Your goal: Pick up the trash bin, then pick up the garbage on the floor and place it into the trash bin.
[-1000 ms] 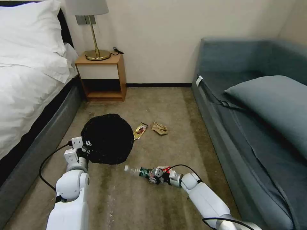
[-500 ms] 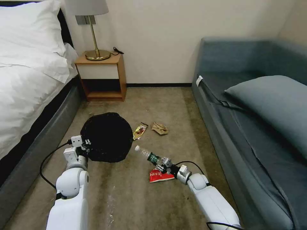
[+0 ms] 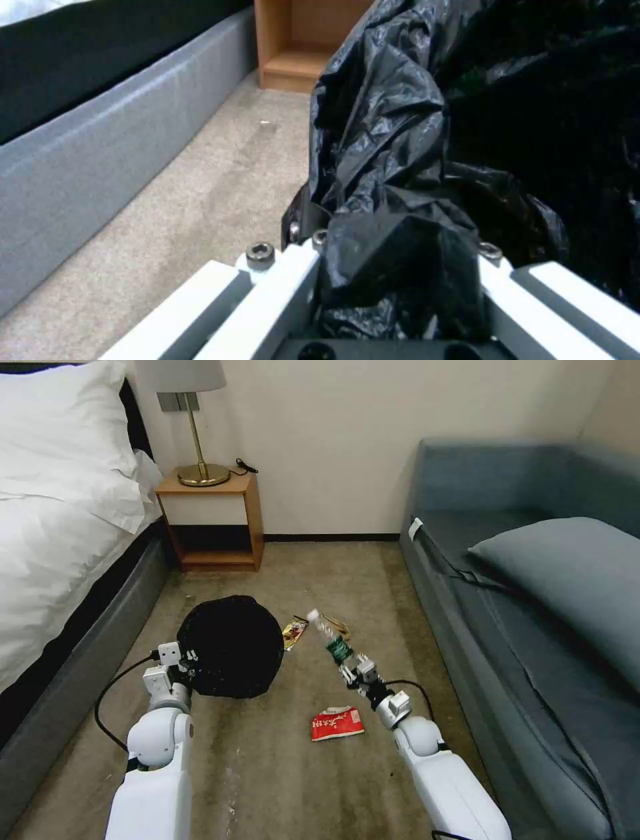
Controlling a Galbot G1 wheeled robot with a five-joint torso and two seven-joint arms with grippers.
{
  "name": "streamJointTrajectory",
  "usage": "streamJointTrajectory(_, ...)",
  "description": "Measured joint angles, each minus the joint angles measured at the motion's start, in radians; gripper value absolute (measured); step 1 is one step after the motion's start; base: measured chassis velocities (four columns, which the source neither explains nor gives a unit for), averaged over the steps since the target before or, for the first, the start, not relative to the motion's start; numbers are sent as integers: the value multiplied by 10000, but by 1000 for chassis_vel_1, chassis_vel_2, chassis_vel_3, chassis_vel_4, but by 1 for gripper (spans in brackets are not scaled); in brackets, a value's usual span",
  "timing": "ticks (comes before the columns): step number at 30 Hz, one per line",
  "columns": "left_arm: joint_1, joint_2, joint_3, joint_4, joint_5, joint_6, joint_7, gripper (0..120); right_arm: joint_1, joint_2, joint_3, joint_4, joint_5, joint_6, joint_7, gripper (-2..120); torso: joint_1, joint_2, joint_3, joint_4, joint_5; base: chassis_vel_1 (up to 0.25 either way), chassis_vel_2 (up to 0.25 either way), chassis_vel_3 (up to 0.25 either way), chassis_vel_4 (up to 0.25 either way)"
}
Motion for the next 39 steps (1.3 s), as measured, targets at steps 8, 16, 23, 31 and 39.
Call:
streamJointTrajectory(8,48,-69,37,68,83,-80,15,1,239,-58,-457,701,66,-301,449,29,0,0,0,1,0,0,0,0,0)
streamJointTrajectory(16,26,-92,82,-37,15,-53,8,1,749,-255,-1723,1474,108,-754,1199,29,0,0,0,1,0,0,0,0,0)
streamJointTrajectory(23,19,-140,150,-47,14,-30,-9,1,1208,-465,-3050,1522,109,-825,1446,29,0,0,0,1,-1,0,0,0,0)
streamJointTrajectory(31,65,-195,155,-47,27,-29,-28,1,2123,-600,-4575,1093,91,-890,1607,28,0,0,1,1,-1,0,0,0,0)
streamJointTrajectory(39,127,-235,311,-58,99,-30,-28,1,2715,-388,-5180,541,136,-915,1731,28,0,1,1,2,-1,0,0,0,0)
